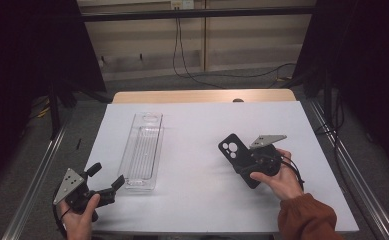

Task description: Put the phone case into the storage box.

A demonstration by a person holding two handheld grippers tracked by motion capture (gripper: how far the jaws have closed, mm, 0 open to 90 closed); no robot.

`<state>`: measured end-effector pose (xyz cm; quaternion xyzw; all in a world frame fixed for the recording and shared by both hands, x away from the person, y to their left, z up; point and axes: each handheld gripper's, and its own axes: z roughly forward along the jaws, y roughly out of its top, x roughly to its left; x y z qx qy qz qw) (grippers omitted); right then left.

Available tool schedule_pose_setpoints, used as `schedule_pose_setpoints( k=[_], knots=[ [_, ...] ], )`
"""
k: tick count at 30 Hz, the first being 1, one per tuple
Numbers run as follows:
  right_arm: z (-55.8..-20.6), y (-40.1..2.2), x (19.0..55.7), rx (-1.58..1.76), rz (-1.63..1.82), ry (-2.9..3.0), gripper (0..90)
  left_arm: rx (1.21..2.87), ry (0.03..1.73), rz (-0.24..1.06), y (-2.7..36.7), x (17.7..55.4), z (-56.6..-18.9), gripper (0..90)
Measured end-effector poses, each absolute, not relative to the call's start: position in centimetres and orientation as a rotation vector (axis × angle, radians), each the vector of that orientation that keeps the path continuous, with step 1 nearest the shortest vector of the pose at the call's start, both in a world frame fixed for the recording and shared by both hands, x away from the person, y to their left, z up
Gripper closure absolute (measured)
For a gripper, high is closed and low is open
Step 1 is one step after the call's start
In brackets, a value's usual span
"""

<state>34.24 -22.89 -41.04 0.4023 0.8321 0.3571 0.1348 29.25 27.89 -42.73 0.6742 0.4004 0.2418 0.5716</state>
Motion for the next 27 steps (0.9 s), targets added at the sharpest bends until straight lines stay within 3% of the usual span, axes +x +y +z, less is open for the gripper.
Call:
schedule_pose_setpoints(
  k=[27],
  knots=[
    [-41.8, -23.7, 32.2, 1.056, 1.303, 2.224, 14.7, 1.591, 0.913, 0.552, 26.9, 29.5, -42.0, 3.1]
  ],
)
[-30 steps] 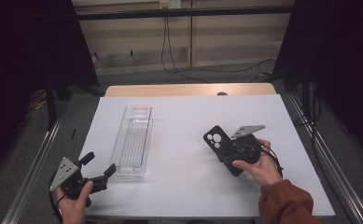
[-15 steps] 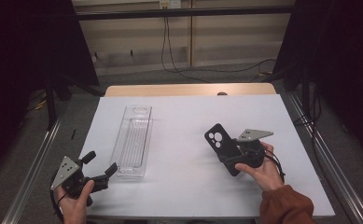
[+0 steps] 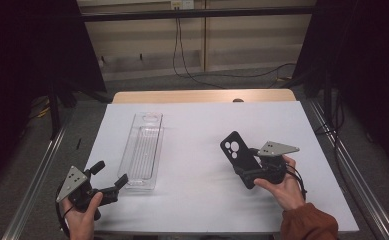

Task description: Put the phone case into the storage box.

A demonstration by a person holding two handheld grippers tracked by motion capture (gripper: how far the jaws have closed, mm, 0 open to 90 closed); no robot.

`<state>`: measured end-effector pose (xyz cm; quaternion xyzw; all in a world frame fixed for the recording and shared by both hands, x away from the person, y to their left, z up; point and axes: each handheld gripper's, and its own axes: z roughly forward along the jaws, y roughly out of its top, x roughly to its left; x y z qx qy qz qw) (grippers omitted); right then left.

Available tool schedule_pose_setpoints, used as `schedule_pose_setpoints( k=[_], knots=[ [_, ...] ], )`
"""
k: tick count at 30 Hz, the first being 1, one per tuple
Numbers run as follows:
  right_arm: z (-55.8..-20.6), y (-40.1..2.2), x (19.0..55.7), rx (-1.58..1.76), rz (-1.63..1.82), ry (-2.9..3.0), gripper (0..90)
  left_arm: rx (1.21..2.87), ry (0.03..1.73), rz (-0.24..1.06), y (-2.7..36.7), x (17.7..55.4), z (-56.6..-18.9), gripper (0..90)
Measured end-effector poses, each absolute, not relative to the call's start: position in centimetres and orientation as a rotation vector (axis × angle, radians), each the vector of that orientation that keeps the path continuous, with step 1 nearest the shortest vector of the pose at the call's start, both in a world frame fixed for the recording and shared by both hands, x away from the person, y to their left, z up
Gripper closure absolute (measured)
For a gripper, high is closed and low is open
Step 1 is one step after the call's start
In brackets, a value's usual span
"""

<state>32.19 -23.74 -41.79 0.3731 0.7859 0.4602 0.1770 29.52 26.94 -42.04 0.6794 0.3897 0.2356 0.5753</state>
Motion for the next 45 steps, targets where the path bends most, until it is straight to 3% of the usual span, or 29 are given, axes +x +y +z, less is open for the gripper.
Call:
schedule_pose_setpoints(
  k=[27, 45],
  knots=[
    [-42.3, -22.7, 31.2, 0.916, 1.526, 2.191, 14.5, 1.689, 0.788, 0.446, 23.4, 30.1, -40.9, 3.1],
    [-42.2, -21.7, 30.8, 0.838, 1.646, 2.218, 14.5, 1.728, 0.669, 0.297, 20.8, 30.9, -40.6, 5.6]
  ],
)
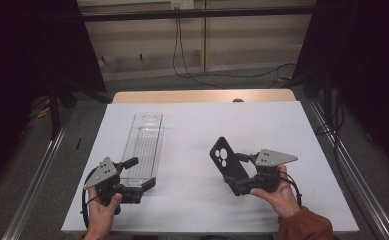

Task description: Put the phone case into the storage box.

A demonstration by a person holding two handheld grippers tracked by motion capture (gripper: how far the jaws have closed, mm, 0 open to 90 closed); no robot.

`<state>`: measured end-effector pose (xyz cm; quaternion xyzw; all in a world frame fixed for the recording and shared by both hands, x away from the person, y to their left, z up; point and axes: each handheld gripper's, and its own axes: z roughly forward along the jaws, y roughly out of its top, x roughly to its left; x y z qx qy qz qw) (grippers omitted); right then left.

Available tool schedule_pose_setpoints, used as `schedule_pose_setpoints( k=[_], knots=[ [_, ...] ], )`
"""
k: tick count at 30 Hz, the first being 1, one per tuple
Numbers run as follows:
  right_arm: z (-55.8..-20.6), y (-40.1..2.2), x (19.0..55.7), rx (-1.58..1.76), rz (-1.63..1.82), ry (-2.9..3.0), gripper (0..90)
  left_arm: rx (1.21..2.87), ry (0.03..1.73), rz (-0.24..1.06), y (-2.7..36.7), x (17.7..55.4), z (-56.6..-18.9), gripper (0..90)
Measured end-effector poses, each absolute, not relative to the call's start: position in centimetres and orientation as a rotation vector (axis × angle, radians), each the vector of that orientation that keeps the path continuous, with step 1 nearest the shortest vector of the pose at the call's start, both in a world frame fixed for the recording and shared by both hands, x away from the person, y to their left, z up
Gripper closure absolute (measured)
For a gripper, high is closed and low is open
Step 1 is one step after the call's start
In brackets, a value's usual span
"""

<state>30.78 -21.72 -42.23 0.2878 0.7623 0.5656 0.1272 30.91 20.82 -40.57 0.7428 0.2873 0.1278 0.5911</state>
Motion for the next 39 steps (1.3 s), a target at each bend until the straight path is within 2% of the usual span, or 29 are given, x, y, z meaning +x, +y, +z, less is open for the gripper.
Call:
schedule_pose_setpoints(
  k=[12, 39],
  knots=[
    [-42.3, -21.0, 30.3, 0.773, 1.726, 2.242, 14.4, 1.720, 0.602, 0.167, 19.8, 31.4, -40.4, 5.1],
    [-42.4, -19.3, 30.0, 0.658, 1.777, 2.312, 14.4, 1.747, 0.432, 0.048, 13.2, 32.8, -39.0, 3.0]
  ],
)
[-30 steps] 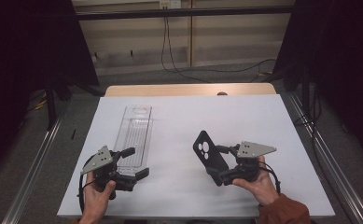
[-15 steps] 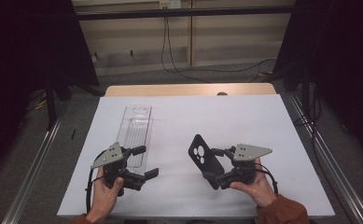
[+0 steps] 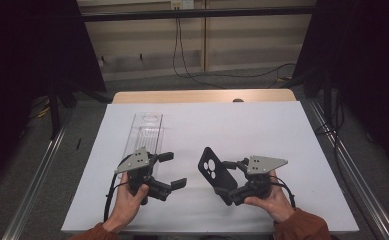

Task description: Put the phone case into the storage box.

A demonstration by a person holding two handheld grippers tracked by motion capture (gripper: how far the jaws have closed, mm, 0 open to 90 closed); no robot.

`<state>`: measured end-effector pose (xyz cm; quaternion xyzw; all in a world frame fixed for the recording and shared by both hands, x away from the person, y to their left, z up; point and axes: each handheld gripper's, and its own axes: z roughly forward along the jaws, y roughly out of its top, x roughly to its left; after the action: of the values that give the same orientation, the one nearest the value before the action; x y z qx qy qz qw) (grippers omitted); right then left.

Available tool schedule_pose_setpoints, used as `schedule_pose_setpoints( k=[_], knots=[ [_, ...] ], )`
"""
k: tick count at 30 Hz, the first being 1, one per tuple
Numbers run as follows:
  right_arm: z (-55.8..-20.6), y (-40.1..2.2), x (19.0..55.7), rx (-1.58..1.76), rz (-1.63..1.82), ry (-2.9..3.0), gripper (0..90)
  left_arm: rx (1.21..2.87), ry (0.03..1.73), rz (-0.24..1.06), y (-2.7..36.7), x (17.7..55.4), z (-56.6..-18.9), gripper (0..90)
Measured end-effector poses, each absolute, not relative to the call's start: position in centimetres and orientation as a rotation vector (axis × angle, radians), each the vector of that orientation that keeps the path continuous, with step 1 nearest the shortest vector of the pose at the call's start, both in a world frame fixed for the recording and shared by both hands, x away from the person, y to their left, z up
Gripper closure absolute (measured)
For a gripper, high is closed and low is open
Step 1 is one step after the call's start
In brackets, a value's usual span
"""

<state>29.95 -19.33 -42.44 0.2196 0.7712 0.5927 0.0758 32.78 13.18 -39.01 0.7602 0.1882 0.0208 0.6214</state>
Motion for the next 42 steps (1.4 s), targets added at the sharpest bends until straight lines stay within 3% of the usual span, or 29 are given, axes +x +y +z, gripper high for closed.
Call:
schedule_pose_setpoints(
  k=[42],
  knots=[
    [-42.2, -18.5, 29.7, 0.580, 1.872, 2.310, 14.4, 1.845, 0.165, -0.027, 8.9, 35.0, -37.3, 3.2]
  ],
)
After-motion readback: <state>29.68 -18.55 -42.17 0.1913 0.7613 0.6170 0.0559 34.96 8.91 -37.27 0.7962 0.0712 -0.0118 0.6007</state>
